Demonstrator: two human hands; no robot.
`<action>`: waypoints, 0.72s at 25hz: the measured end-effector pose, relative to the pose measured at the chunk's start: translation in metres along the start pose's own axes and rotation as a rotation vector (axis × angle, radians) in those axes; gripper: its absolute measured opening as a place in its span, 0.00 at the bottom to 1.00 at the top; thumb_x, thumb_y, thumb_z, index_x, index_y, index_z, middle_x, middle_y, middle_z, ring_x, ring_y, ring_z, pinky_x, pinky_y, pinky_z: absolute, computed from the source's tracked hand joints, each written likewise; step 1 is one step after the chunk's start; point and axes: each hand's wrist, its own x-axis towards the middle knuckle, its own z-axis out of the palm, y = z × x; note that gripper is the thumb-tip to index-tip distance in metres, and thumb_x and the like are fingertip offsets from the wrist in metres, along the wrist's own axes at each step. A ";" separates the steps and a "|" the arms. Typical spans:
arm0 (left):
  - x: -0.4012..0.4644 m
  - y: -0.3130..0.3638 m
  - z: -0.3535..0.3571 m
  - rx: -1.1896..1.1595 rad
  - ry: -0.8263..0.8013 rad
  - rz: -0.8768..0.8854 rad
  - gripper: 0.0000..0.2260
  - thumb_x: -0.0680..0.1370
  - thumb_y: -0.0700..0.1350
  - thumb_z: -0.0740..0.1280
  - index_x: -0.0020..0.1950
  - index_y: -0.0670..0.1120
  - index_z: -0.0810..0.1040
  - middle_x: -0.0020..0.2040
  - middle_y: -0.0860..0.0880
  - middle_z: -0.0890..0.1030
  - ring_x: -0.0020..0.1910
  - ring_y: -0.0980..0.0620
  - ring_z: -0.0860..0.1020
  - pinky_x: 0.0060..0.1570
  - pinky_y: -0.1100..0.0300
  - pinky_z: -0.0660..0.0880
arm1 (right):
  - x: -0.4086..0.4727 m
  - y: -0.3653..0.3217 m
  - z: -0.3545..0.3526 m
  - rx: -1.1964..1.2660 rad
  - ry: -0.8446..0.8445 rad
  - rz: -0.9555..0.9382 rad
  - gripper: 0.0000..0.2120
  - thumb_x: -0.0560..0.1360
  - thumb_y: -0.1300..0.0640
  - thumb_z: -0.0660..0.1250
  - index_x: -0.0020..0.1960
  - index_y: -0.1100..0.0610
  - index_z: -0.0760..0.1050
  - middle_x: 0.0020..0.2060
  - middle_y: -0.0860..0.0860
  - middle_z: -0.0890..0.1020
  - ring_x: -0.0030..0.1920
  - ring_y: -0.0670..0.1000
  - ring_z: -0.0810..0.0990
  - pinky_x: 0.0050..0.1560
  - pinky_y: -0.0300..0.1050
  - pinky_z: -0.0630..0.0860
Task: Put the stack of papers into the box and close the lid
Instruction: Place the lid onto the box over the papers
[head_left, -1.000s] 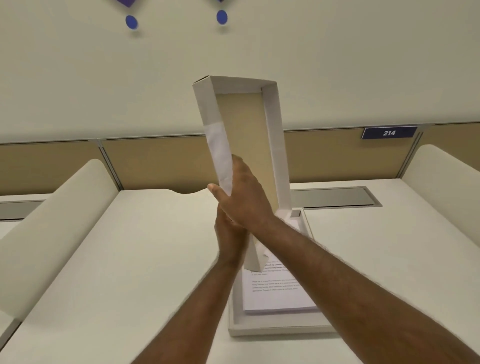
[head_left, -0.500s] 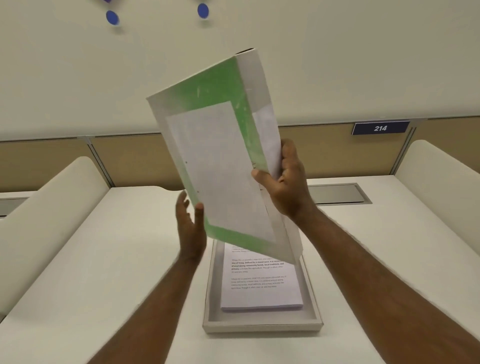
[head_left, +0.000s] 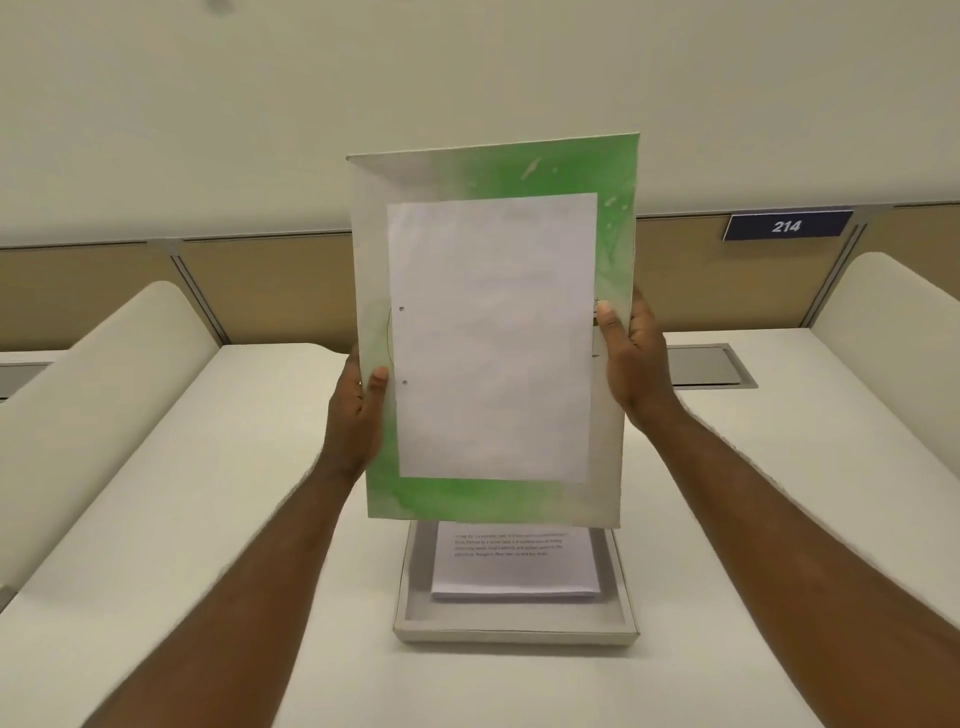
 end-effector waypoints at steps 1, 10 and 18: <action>-0.001 -0.002 0.003 0.019 -0.014 0.012 0.20 0.80 0.57 0.57 0.71 0.56 0.68 0.65 0.50 0.78 0.63 0.50 0.78 0.63 0.44 0.76 | 0.004 0.009 0.002 -0.107 0.030 0.023 0.19 0.80 0.55 0.58 0.70 0.57 0.68 0.61 0.54 0.79 0.60 0.53 0.78 0.64 0.53 0.73; 0.026 -0.054 0.024 0.283 -0.150 -0.169 0.21 0.82 0.55 0.55 0.75 0.53 0.64 0.69 0.50 0.76 0.65 0.45 0.75 0.65 0.49 0.71 | 0.031 0.101 0.024 -0.535 0.033 0.251 0.19 0.79 0.49 0.59 0.62 0.60 0.73 0.54 0.60 0.81 0.55 0.62 0.78 0.52 0.50 0.72; 0.022 -0.108 0.041 0.437 -0.268 -0.442 0.25 0.82 0.54 0.56 0.77 0.45 0.61 0.72 0.39 0.72 0.70 0.39 0.71 0.68 0.48 0.68 | 0.019 0.173 0.022 -0.628 -0.045 0.482 0.26 0.77 0.46 0.63 0.67 0.63 0.71 0.61 0.62 0.79 0.62 0.63 0.76 0.59 0.52 0.72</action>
